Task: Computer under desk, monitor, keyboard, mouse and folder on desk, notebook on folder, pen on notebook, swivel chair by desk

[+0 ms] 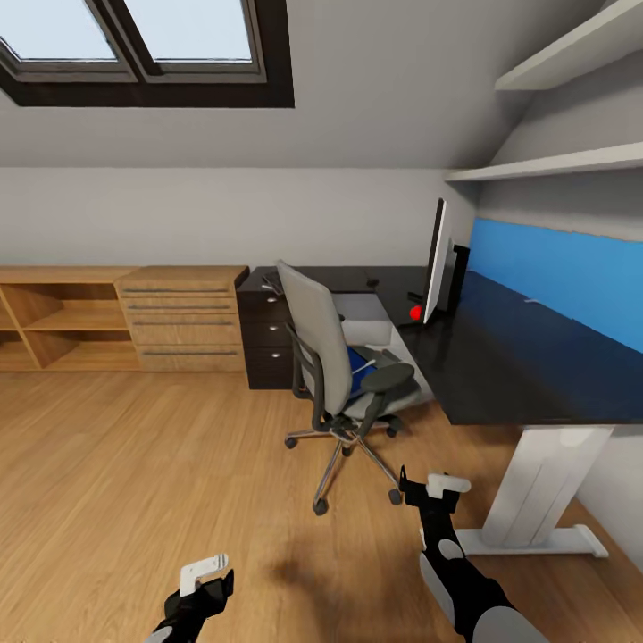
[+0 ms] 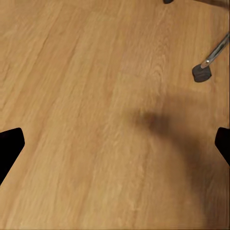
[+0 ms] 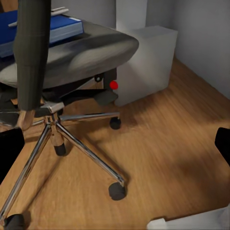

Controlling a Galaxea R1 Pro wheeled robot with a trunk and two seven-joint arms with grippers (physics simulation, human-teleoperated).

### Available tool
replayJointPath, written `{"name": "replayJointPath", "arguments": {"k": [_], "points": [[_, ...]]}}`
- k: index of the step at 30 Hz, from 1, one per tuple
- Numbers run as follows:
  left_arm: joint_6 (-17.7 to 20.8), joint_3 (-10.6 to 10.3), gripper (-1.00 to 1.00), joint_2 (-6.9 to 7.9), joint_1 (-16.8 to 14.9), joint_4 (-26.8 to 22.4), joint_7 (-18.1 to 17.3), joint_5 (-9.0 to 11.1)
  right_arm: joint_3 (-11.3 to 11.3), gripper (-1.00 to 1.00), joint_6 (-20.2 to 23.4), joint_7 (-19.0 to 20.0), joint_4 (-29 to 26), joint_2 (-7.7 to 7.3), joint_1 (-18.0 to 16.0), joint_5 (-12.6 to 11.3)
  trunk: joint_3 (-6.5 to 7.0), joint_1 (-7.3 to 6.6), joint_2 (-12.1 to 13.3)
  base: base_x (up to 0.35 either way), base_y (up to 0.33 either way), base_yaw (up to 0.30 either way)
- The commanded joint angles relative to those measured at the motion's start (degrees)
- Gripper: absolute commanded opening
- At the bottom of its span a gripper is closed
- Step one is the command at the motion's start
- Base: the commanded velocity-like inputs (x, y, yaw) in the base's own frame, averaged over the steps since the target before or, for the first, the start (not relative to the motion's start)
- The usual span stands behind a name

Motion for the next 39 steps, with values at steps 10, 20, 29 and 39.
{"name": "replayJointPath", "arguments": {"k": [10,20,29,39], "points": [[11.55,-1.12,1.00,-0.04,-0.01,-11.98,0.32,0.44,-0.10,1.00,3.93,-0.11,-3.24,0.17,0.01,-0.06,-1.86,2.19,-4.05,0.000,0.000,0.000],[15.47,-0.99,1.00,-0.11,-0.02,-15.48,0.47,0.63,-0.15,1.00,12.08,-0.11,-12.81,0.21,0.39,-0.12,-3.65,4.39,-8.06,0.000,0.000,0.000],[14.30,-0.74,1.00,0.02,-0.02,-9.86,0.60,0.80,-0.17,1.00,17.35,-0.11,-22.00,0.24,2.78,-0.14,-5.27,6.37,-11.67,0.000,0.000,0.000],[8.70,-0.71,1.00,0.15,0.01,-7.22,0.40,0.82,-0.20,1.00,17.84,-0.11,-23.40,0.18,3.41,-0.06,-7.06,8.56,-15.68,0.000,0.000,0.000]]}}
